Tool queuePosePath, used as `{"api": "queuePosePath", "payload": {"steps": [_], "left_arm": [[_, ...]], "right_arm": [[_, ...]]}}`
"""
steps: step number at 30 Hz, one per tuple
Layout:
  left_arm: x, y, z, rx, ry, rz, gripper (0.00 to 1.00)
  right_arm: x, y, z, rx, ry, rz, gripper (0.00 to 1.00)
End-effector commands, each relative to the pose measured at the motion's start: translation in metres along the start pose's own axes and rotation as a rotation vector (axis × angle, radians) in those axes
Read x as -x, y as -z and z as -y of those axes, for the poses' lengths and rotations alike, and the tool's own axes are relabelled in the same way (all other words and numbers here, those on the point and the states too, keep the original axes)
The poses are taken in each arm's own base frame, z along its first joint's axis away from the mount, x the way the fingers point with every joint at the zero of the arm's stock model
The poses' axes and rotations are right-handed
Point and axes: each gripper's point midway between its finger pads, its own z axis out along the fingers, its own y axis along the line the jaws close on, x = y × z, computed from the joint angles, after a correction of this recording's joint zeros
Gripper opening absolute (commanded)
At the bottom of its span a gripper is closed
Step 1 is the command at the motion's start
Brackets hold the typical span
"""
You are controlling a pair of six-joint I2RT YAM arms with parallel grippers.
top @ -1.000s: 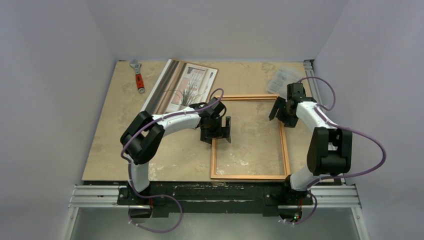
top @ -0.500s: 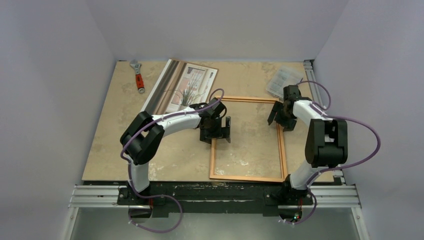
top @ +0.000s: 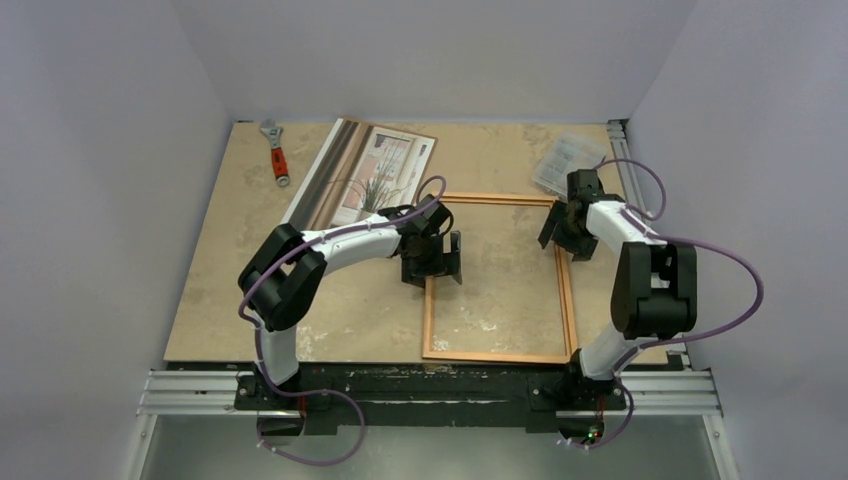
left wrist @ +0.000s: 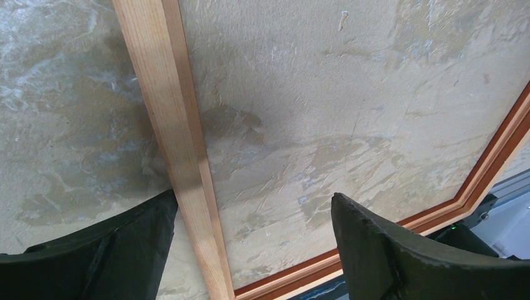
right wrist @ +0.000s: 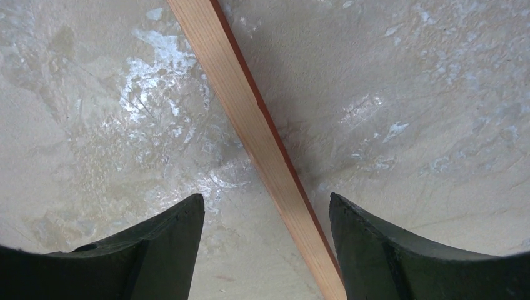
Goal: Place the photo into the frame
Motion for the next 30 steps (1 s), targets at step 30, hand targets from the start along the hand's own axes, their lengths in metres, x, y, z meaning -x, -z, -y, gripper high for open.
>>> {"api": "queuePosePath", "payload": {"steps": [30], "left_arm": [[0.052,0.214,-0.109,0.008,0.100,0.712,0.97]], "right_arm": [[-0.086,0.111,-0.294,0.481,0.570,-0.021,0.65]]}}
